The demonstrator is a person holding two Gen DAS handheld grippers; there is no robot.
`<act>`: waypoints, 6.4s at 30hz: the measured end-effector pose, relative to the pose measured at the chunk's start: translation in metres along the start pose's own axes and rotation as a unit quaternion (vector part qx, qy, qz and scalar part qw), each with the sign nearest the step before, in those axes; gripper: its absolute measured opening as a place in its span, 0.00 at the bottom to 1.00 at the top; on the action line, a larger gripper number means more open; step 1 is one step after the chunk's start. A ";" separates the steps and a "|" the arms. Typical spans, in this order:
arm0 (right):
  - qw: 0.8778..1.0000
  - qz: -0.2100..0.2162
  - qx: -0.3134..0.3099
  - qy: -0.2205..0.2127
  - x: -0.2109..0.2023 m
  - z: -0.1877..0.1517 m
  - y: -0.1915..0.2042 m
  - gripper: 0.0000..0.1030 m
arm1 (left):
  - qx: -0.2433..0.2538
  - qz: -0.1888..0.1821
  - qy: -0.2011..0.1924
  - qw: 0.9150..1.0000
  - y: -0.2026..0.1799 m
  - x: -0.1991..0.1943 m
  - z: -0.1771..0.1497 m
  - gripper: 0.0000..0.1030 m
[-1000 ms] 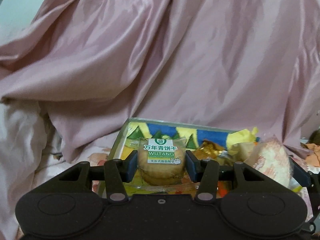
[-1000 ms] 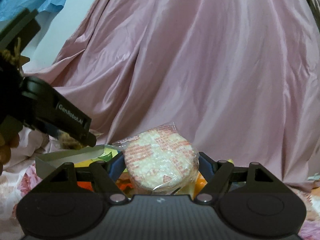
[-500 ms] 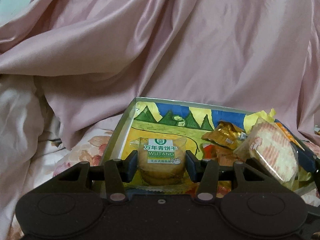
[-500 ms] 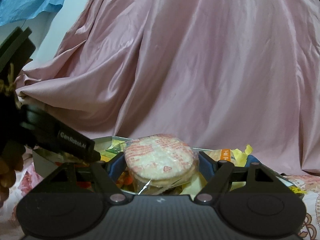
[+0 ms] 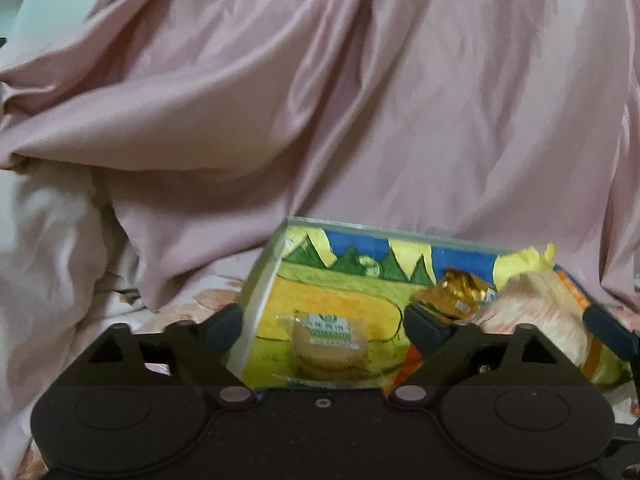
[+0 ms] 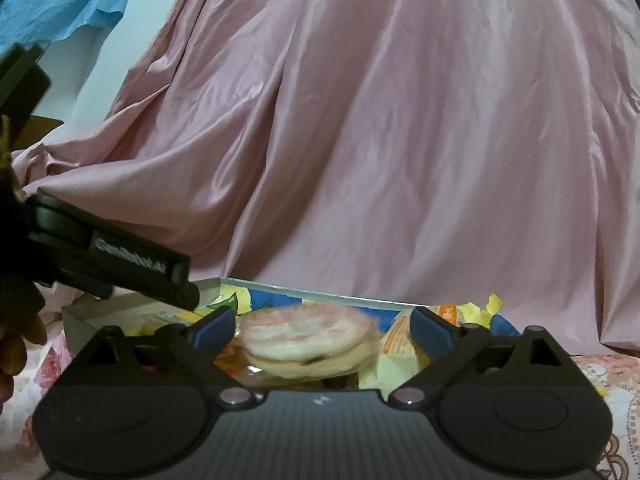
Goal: Organize snacks
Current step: 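Lower both packs into the grey tray and open both grippers, then move both grippers back over the orange candy and blue candy packet, then grasp the orange candy with the left gripper while the right gripper grasps the blue candy packet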
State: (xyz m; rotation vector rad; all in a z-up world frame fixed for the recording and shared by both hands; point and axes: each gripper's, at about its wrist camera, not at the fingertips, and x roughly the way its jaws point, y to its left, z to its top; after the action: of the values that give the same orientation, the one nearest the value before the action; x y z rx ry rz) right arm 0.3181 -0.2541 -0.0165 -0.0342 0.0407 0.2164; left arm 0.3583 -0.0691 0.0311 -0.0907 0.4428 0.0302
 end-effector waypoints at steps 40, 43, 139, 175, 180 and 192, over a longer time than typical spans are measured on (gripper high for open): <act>0.993 -0.078 0.070 0.046 -0.221 0.048 -0.016 1.00 | -0.034 -0.033 -0.046 0.998 0.007 -0.213 -0.062 0.99; 0.993 -0.072 0.069 0.059 -0.236 0.041 -0.010 1.00 | -0.034 -0.030 -0.033 0.998 0.009 -0.219 -0.076 0.99; 0.963 -0.012 -0.031 0.267 -0.081 -0.083 0.008 0.99 | 0.129 -0.115 0.137 0.975 -0.077 -0.026 -0.107 0.99; 0.945 -0.038 -0.142 0.294 -0.088 -0.062 -0.013 0.86 | 0.112 -0.138 0.154 0.972 -0.087 -0.024 -0.111 0.95; 0.945 -0.038 -0.133 0.296 -0.088 -0.067 -0.019 0.90 | 0.116 -0.149 0.163 0.968 -0.096 -0.019 -0.115 0.92; 0.954 -0.037 -0.050 0.292 -0.086 -0.062 -0.038 0.78 | 0.106 -0.144 0.157 0.971 -0.091 -0.016 -0.118 0.77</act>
State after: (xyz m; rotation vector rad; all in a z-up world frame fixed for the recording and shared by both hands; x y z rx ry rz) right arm 0.2405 -0.3120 -0.0732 -0.2008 0.6189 0.1264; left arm 0.2983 -0.1708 -0.0608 0.0520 0.7436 -0.3218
